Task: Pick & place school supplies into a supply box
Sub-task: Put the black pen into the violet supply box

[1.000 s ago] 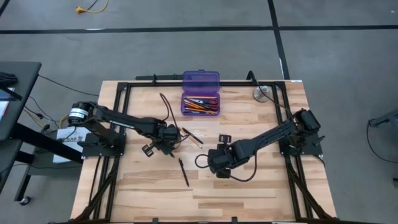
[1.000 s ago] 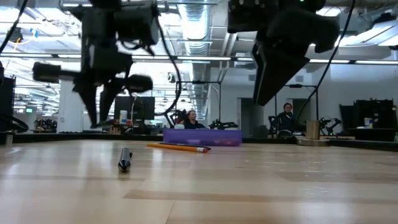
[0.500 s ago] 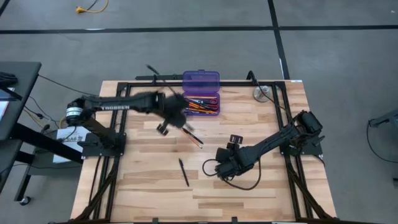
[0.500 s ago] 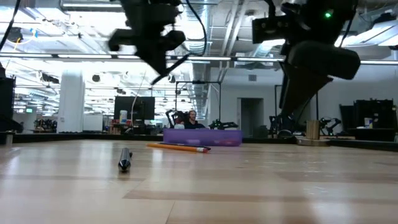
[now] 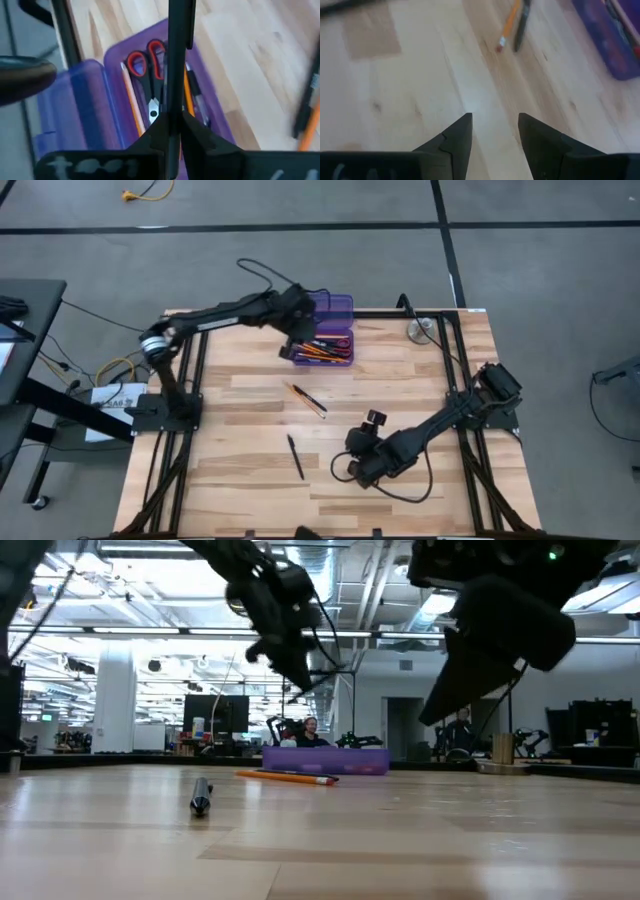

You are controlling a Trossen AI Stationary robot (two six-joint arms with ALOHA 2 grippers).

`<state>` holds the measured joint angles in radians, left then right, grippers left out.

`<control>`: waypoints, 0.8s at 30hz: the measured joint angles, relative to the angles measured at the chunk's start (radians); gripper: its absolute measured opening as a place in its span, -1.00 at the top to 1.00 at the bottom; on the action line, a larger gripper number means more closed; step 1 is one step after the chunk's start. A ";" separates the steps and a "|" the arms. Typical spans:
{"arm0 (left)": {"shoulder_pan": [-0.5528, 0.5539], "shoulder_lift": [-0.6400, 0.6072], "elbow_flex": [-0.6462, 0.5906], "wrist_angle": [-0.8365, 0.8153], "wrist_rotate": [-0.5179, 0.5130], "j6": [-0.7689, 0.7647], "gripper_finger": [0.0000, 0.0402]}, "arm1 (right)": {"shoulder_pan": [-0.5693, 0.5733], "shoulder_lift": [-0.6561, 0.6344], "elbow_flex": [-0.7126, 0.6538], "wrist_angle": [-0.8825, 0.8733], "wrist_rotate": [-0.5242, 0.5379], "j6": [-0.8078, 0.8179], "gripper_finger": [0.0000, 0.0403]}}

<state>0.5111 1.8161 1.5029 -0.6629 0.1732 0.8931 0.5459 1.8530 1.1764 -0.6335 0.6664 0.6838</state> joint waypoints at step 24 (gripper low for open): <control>0.003 0.342 0.295 -0.231 0.005 -0.208 0.66 | 0.029 0.000 -0.040 0.051 0.013 0.124 0.23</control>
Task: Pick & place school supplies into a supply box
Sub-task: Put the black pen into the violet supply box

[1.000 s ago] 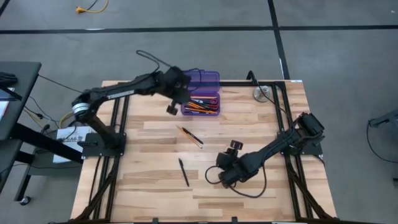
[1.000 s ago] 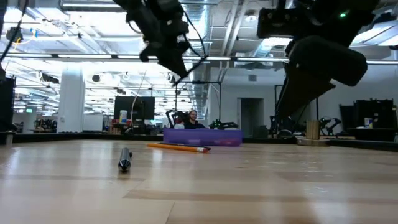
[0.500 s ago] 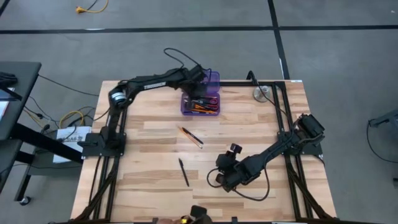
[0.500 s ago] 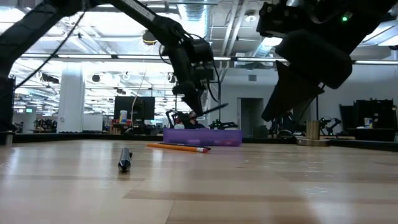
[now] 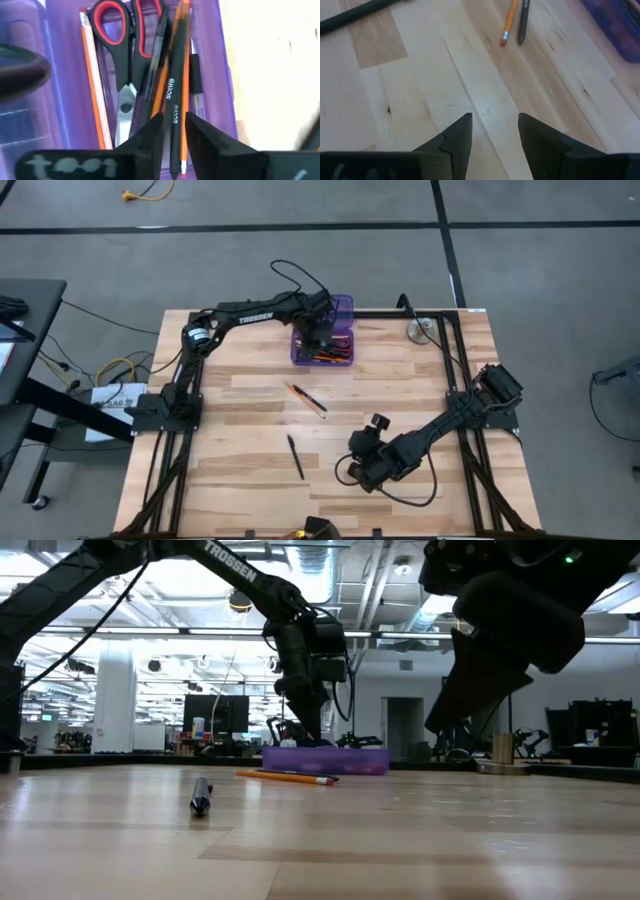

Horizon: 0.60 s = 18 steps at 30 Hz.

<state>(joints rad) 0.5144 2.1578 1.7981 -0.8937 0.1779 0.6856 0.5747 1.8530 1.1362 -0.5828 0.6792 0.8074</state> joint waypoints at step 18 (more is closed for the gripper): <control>0.012 -0.109 0.145 -0.325 0.349 -0.208 0.43 | 0.000 0.000 0.000 0.041 0.160 -0.002 0.23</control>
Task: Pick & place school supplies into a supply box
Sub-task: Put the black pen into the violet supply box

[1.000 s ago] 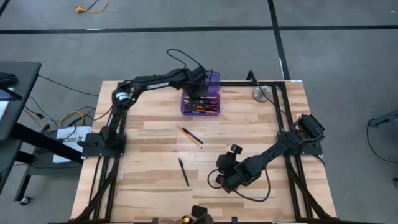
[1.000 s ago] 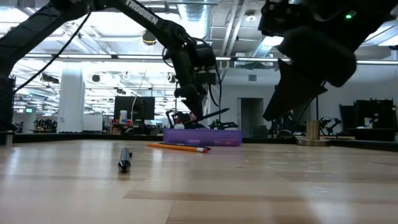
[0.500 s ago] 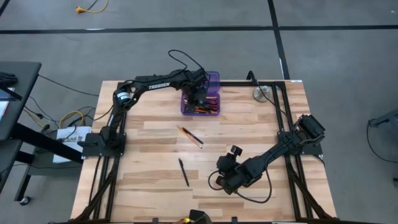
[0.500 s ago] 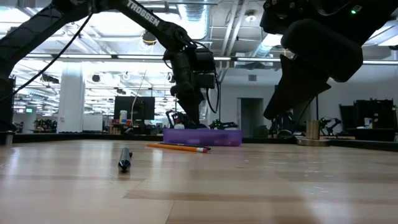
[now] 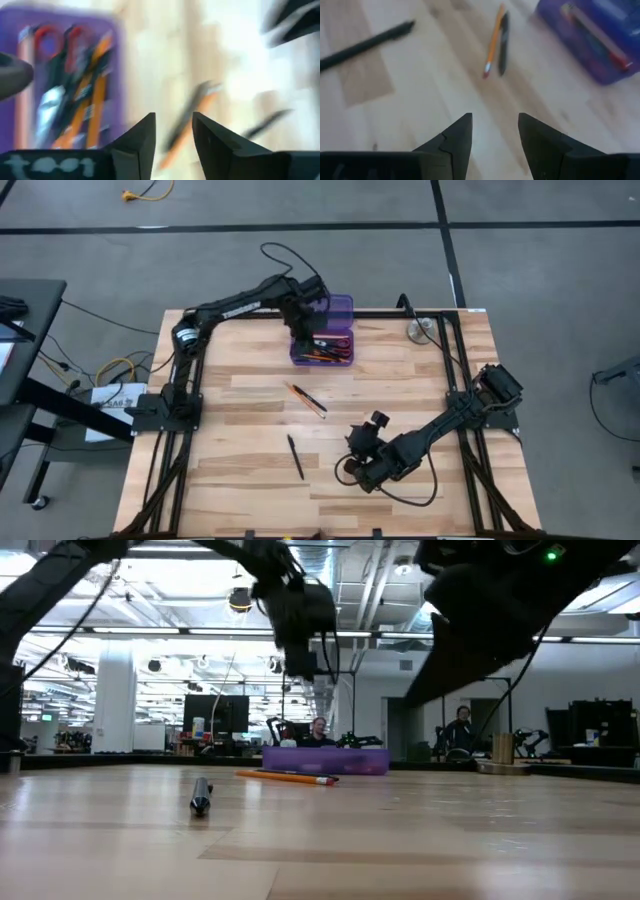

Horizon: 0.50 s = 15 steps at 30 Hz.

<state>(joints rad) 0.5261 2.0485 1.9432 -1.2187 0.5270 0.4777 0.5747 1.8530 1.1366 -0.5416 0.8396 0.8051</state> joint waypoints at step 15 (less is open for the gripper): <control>-0.122 -0.713 -0.571 0.359 0.288 -0.194 0.56 | -0.016 0.000 0.001 0.075 0.290 -0.003 0.23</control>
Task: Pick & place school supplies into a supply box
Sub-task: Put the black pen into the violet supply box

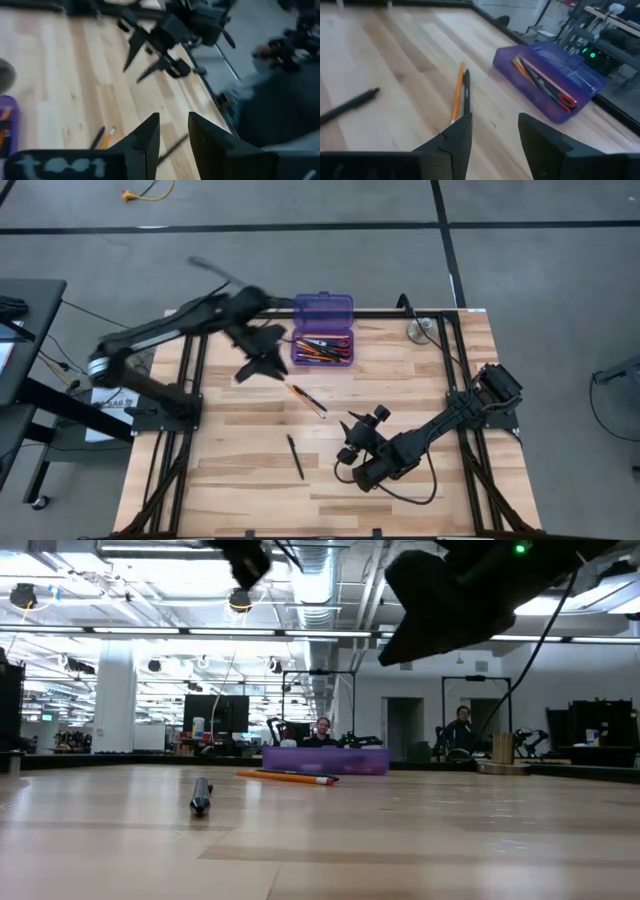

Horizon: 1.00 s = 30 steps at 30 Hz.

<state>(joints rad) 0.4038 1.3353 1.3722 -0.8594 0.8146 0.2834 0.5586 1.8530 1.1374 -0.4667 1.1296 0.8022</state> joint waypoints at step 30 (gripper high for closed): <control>-0.169 -1.266 -1.035 0.587 -0.348 -0.401 0.52 | -0.126 0.000 0.087 0.577 -0.638 -0.227 0.23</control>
<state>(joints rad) 0.2348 0.0693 0.3374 -0.2725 0.4665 -0.1172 0.4328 1.8530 1.2242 0.1099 0.4919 0.5755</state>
